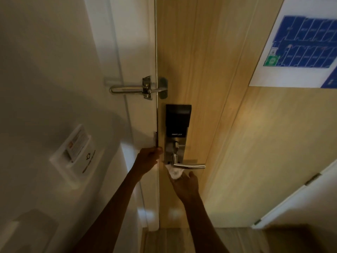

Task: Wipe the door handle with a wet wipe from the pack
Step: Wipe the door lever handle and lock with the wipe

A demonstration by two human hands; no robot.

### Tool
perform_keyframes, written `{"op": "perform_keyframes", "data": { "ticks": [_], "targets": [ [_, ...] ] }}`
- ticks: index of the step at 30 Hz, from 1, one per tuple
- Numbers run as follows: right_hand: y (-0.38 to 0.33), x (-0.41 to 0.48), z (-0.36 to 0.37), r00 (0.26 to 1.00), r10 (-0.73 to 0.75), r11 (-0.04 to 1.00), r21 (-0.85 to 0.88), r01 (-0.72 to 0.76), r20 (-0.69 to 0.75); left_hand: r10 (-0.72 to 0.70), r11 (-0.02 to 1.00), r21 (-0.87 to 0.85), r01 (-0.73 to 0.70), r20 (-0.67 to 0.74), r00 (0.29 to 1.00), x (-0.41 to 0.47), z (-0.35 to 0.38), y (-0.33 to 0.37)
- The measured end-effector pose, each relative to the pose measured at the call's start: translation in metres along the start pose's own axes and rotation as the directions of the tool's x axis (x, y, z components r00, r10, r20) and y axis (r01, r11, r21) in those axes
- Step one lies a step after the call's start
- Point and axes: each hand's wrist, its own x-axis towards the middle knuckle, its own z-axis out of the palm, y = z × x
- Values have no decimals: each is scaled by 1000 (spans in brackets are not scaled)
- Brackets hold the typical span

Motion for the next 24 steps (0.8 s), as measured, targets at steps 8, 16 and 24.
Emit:
{"op": "perform_keyframes", "data": {
  "ticks": [8,16,24],
  "targets": [
    [-9,-3,22,981,165,874,446,-194,103,-43,994,-102,41,-14,999,6,-8,6],
    [-13,-2,30,969,247,868,440,-230,20,-27,998,-51,27,6,1000,6,-3,-2],
    [-15,-10,31,964,267,909,333,-251,-4,24,1000,7,-24,7,1000,6,4,2]
  ]
}}
